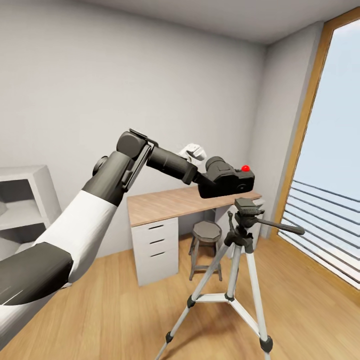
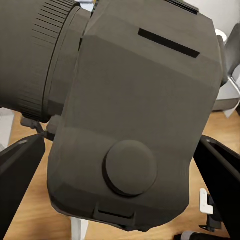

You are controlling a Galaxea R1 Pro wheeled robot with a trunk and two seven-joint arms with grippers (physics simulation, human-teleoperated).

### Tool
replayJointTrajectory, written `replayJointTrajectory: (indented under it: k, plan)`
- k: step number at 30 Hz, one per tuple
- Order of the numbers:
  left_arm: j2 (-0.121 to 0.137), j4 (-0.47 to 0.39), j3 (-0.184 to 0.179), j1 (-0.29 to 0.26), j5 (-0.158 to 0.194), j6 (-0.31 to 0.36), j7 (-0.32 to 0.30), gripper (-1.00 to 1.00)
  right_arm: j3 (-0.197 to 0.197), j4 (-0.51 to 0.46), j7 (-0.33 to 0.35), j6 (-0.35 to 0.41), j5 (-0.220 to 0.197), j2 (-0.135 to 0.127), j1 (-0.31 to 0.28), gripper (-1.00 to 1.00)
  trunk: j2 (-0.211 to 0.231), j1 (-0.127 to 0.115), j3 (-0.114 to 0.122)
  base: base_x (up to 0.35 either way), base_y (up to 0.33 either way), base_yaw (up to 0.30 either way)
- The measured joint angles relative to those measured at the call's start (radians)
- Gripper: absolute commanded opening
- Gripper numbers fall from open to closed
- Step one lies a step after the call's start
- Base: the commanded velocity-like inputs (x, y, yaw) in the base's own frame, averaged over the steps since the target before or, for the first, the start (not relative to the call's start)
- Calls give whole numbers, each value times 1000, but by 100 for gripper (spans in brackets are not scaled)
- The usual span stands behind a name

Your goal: Attach the digital camera to the camera tripod in the bedroom.

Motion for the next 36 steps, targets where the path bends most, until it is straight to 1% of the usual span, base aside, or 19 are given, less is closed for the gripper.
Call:
replayJointTrajectory:
  k: [1,5,16,28,36]
  plan:
    - [0,0,-10,0,1,0,0,-100,0,0,0,0,0,0,0,100,0,0,0,221,-175,0]
    - [-1,0,-22,0,-2,0,-1,-100,1,0,0,0,0,0,0,100,1,0,0,158,-118,0]
    - [-1,0,-24,0,-1,0,-1,-100,1,0,0,0,0,0,0,100,0,0,0,17,-11,0]
    - [-1,0,-27,0,-1,0,0,-100,0,0,0,0,0,0,0,100,0,0,0,167,-123,0]
    - [-1,0,-27,0,-1,0,1,-100,0,0,0,0,0,0,0,100,0,0,0,32,-19,0]
